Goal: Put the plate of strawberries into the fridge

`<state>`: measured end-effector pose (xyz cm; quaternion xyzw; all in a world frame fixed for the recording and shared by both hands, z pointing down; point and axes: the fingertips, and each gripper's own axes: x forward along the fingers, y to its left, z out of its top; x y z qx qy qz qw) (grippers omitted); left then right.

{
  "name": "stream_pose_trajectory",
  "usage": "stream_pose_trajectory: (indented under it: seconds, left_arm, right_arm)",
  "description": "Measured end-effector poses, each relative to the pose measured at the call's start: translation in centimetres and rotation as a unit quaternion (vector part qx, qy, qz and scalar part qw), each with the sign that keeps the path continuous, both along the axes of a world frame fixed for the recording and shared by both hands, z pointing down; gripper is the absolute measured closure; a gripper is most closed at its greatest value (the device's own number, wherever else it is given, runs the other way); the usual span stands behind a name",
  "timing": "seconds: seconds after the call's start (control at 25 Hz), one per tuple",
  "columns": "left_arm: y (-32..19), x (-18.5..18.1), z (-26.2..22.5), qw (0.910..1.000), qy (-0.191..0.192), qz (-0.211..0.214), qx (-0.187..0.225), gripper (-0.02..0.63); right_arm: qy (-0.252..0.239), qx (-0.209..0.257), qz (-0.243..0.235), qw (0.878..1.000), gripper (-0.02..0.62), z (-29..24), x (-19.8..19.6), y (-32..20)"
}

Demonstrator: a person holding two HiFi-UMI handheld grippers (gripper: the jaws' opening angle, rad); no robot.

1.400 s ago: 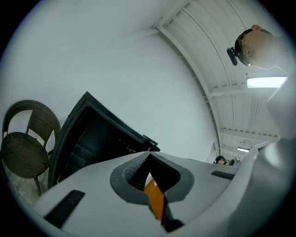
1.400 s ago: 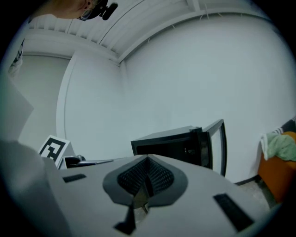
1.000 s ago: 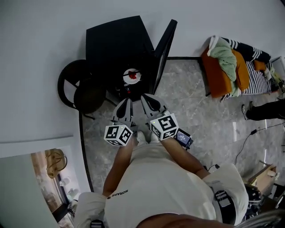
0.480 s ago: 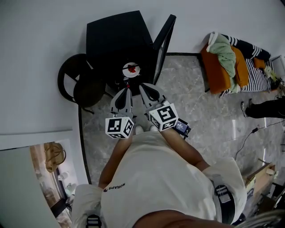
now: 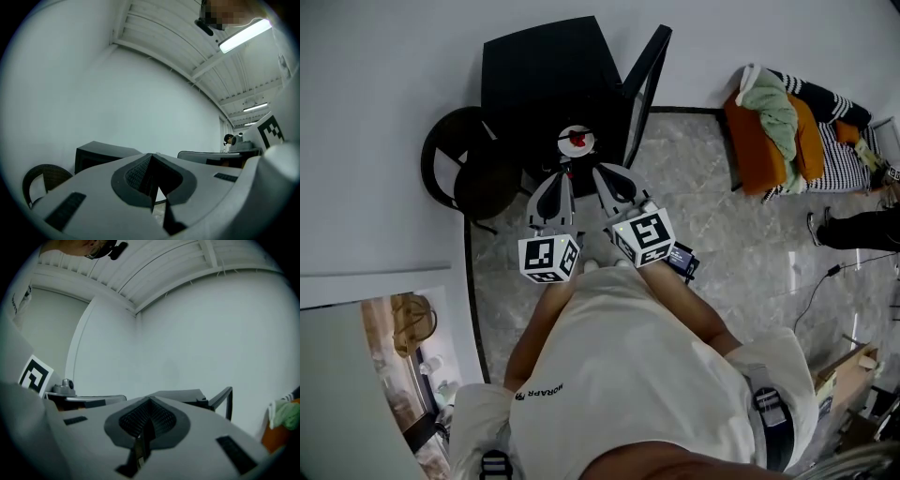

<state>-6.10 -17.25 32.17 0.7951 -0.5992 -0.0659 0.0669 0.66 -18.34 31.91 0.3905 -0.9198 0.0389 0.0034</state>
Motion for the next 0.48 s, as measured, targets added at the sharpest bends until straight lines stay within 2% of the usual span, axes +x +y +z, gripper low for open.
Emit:
stream_pose_trajectory:
  seconds: [0.48]
  left_arm:
    - [-0.56, 0.34, -0.68, 0.9997, -0.019, -0.003, 0.015, 0.606]
  right_arm:
    - [0.003, 0.012, -0.009, 1.000, 0.583, -0.12, -0.21, -0.50]
